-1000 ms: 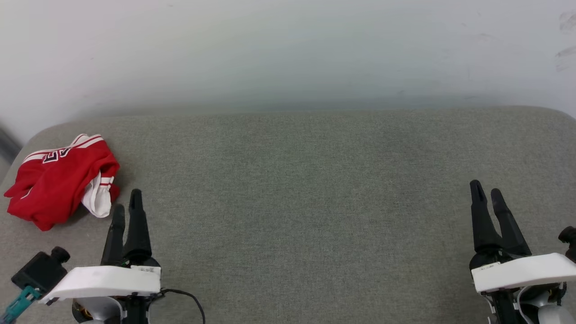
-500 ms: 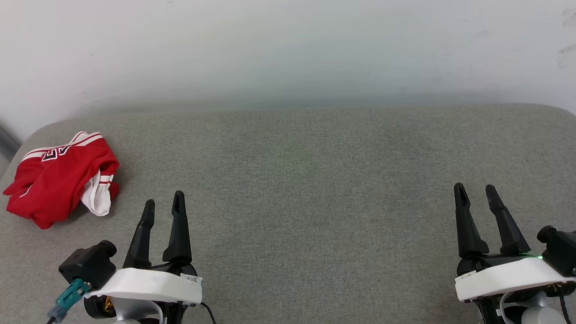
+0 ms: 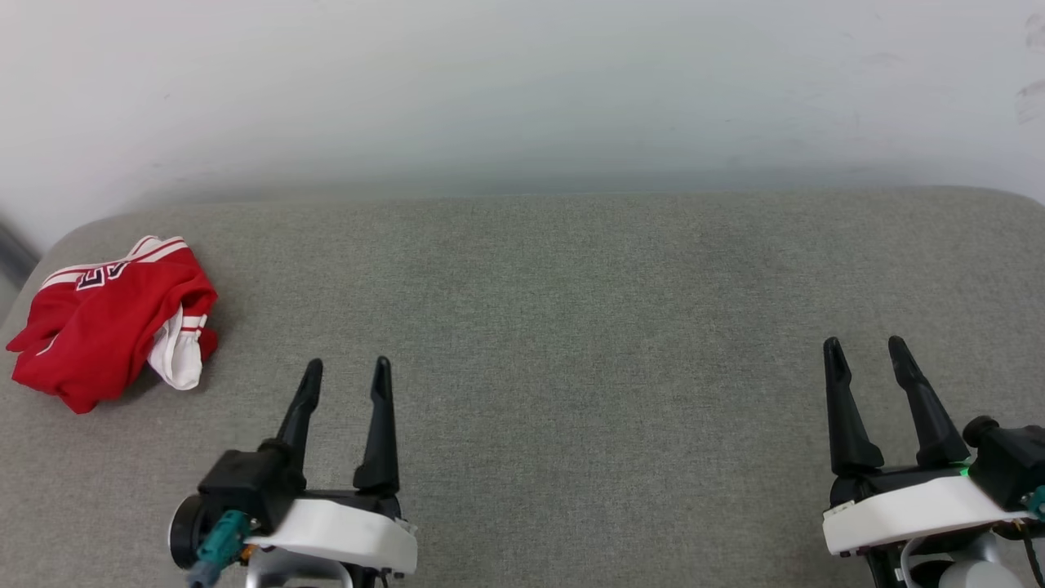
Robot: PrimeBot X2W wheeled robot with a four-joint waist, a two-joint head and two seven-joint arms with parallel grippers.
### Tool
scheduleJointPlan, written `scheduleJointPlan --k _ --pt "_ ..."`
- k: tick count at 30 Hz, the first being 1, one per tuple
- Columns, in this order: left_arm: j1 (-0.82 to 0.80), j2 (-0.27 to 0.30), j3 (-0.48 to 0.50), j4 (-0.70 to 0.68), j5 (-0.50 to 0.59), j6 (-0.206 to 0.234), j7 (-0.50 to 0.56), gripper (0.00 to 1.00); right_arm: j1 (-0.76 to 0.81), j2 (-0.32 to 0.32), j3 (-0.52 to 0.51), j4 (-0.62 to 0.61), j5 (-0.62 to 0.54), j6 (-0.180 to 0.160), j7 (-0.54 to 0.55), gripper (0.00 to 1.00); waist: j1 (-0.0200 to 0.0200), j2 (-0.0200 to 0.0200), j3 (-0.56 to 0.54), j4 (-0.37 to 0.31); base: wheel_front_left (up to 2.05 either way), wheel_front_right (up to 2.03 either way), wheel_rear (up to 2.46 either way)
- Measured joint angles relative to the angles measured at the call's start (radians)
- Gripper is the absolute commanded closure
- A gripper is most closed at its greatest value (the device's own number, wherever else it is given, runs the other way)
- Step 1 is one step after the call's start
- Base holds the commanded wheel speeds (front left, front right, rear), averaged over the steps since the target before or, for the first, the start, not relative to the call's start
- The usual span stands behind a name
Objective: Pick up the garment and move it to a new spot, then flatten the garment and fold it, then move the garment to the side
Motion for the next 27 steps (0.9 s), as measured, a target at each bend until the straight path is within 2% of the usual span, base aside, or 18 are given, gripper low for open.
scheduleJointPlan --k 9,13,17,21,27 --pt "-0.003 0.052 -0.094 0.023 0.062 0.073 -0.021 0.0 0.004 0.0 0.008 0.007 -0.079 0.0 -0.02 0.0 0.0 0.0 0.0 -0.003 0.0 0.0 0.0" --pt "-0.004 0.04 -0.095 0.022 0.049 0.086 -0.032 0.0 0.004 0.0 0.011 0.004 -0.103 0.0 -0.03 0.0 0.0 0.0 0.004 -0.003 0.0 0.0 0.0" --pt "0.003 0.007 -0.045 0.016 0.019 0.032 -0.039 0.0 0.004 0.0 0.012 -0.003 -0.091 0.0 -0.039 0.0 0.0 0.0 0.01 -0.001 0.0 0.0 0.0" --pt "0.028 -0.041 0.035 0.029 0.011 -0.056 -0.048 0.0 0.005 0.0 0.013 0.006 -0.074 0.0 -0.046 0.0 0.0 0.0 0.011 0.002 0.0 0.0 0.0" --pt "0.048 -0.086 0.108 0.067 0.055 -0.181 -0.06 0.0 0.008 0.0 0.001 0.041 -0.055 0.0 -0.058 0.0 0.0001 0.0 0.012 0.004 0.0 0.0 0.0"
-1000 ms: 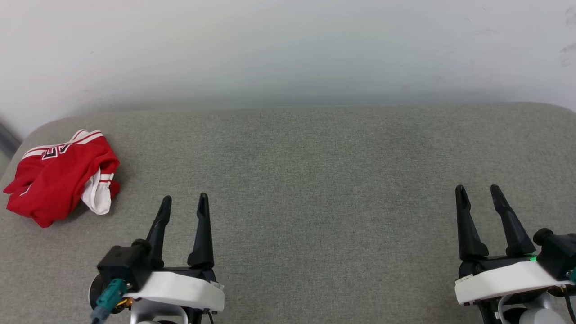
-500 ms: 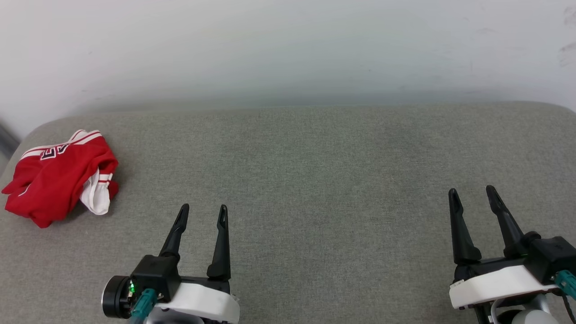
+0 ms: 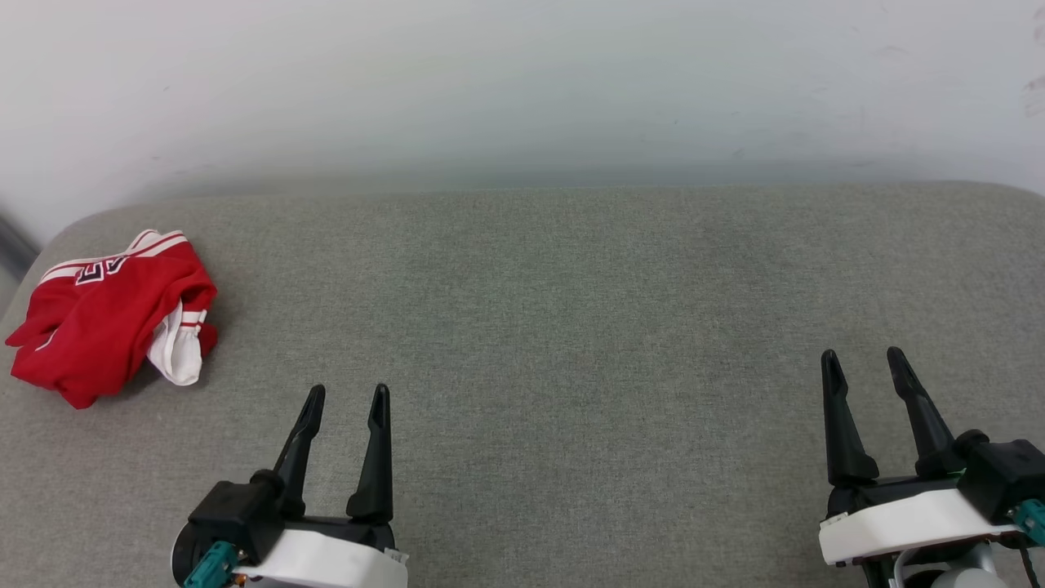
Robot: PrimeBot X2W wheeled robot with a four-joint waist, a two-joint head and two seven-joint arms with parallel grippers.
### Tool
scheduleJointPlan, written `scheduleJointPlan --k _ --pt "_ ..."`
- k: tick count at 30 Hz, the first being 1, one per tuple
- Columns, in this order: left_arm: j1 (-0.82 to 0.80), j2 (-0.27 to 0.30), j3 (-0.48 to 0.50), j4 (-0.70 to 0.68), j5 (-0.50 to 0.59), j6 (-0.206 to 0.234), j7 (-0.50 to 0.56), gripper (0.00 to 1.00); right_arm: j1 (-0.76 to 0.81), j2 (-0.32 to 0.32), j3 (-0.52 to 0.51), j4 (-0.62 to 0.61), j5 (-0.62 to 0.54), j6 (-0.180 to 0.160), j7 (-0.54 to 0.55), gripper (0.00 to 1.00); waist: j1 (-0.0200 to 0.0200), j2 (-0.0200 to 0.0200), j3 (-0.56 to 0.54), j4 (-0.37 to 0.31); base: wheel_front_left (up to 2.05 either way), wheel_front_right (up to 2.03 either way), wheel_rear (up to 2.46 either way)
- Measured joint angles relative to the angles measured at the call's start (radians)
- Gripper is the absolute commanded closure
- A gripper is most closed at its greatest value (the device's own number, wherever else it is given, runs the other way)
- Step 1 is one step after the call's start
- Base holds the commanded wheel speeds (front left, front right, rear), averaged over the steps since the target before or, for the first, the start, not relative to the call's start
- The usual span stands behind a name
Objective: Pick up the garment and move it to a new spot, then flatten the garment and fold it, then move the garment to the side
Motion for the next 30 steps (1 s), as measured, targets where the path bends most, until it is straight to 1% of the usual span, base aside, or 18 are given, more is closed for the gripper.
scheduleJointPlan --k 4,10,14,21,25,30 --pt "0.01 -0.014 0.021 0.023 0.046 -0.035 -0.007 0.0 0.0 0.0 -0.002 0.018 -0.012 0.0 -0.007 0.0 -0.0001 0.0 0.0 -0.002 0.0 0.0 0.0" --pt "0.01 -0.021 0.026 0.04 0.116 -0.058 -0.019 0.0 0.0 0.0 -0.003 0.031 -0.048 0.001 -0.022 0.0 -0.0001 0.0 0.005 -0.003 0.0 0.0 0.0" --pt "0.01 -0.021 0.041 0.043 0.088 -0.057 -0.026 0.0 0.0 0.0 -0.004 0.031 -0.07 0.001 -0.028 0.0 0.0 0.0 0.009 -0.001 0.0 0.0 0.0" --pt "0.009 -0.022 0.03 0.046 0.127 -0.056 -0.036 0.0 0.0 0.0 0.01 0.03 -0.1 0.001 -0.039 0.0 -0.0001 -0.0001 0.008 0.019 0.0 0.0 0.0" --pt "0.007 -0.022 0.031 0.045 0.126 -0.05 -0.038 0.0 0.001 0.0 0.018 0.026 -0.103 0.001 -0.04 0.0 0.0 0.0 0.01 0.048 0.0 0.0 0.0" --pt "0.007 -0.022 0.036 0.043 0.131 -0.046 -0.038 0.0 0.006 0.0 0.027 0.026 -0.099 0.001 -0.04 0.0 -0.0001 0.0 0.011 0.104 0.0 0.0 0.0"
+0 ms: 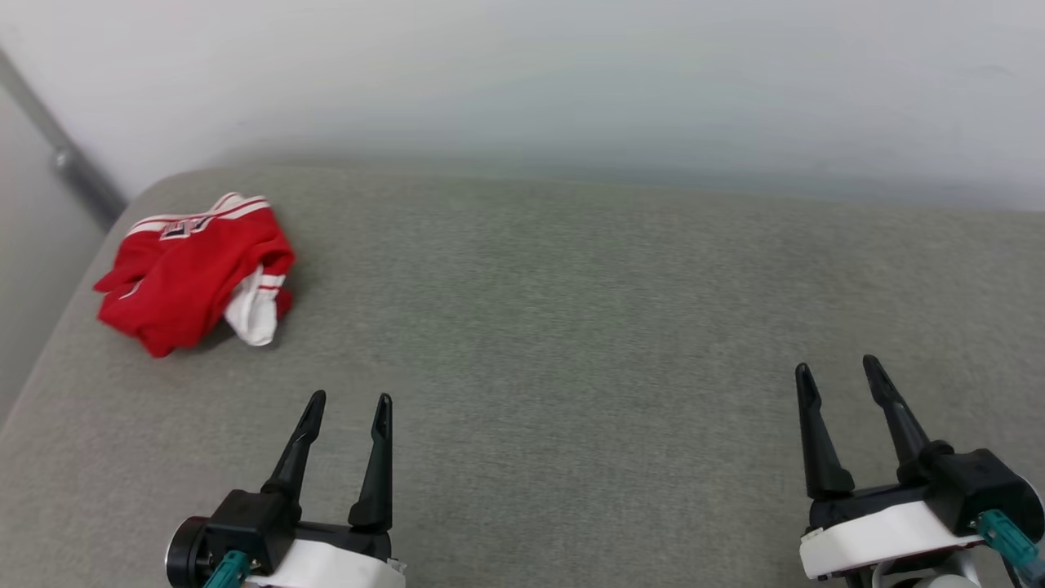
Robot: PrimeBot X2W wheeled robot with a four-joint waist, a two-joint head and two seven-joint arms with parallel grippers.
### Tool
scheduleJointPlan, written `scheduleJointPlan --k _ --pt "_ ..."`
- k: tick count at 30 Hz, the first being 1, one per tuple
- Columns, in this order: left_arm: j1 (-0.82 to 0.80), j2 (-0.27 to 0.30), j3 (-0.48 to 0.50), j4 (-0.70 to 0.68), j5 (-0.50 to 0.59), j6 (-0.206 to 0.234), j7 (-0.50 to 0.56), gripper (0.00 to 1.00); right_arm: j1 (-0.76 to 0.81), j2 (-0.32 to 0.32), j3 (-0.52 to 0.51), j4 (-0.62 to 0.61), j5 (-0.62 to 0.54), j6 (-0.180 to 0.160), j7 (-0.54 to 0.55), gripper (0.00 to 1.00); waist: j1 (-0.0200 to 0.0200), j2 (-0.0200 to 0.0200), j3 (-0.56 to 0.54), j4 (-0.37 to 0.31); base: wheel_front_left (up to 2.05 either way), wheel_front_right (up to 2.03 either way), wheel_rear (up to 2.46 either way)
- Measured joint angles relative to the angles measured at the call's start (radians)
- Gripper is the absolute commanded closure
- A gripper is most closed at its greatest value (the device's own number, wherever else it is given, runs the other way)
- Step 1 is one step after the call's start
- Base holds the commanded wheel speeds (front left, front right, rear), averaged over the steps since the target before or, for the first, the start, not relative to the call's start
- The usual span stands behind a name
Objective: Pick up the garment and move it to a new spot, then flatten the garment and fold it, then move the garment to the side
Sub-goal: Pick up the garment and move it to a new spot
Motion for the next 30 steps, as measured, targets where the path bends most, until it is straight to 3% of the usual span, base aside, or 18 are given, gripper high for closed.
scheduleJointPlan --k 18,30 --pt "0.028 0.0 0.031 -0.025 0.021 0.007 0.0 0.0 0.009 0.0 0.074 0.012 0.028 0.0 0.0 0.0 0.0 0.0 -0.02 0.264 0.0 0.0 0.0" --pt "0.047 0.0 0.035 -0.03 0.037 0.004 0.0 0.0 0.014 0.0 0.09 0.02 0.045 0.0 0.0 0.0 0.0 0.0 -0.038 0.354 0.0 0.0 0.0"
